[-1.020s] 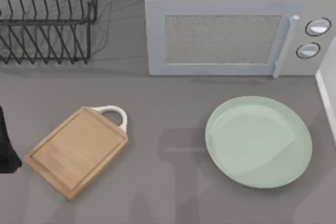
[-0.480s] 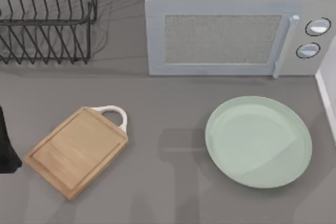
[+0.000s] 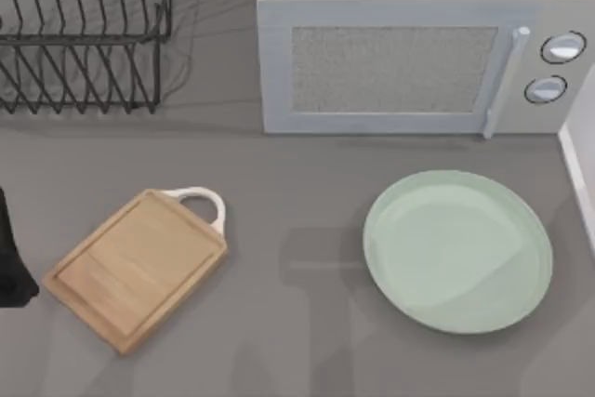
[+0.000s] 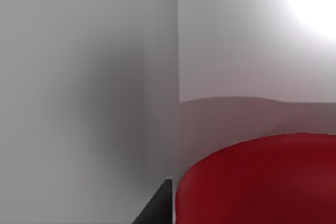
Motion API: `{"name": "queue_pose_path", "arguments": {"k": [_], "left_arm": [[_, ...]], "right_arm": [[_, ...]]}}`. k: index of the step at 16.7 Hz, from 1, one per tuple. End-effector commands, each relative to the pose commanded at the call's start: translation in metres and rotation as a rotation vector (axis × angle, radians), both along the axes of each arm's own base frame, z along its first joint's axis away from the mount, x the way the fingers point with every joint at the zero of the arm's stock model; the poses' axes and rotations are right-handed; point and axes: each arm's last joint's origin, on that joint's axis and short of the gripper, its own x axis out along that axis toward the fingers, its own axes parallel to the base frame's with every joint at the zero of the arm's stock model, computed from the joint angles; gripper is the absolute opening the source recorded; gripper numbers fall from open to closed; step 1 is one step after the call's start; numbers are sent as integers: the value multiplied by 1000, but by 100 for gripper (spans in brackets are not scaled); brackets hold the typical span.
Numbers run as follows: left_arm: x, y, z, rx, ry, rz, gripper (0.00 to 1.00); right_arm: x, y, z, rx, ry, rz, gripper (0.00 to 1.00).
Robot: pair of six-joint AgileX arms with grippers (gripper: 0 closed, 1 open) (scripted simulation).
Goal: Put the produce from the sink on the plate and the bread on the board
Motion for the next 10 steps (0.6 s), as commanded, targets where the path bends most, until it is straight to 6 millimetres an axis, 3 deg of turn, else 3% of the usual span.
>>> {"name": "queue_pose_path", "arguments": {"k": [7, 8, 10], "left_arm": [[0, 0, 0, 0, 0, 0, 100], [0, 0, 0, 0, 0, 0, 100], [0, 0, 0, 0, 0, 0, 100]], "right_arm": [[0, 0, 0, 0, 0, 0, 0], [6, -1, 26, -1, -46, -6, 0], [7, -1, 32, -2, -50, -6, 0]]}}
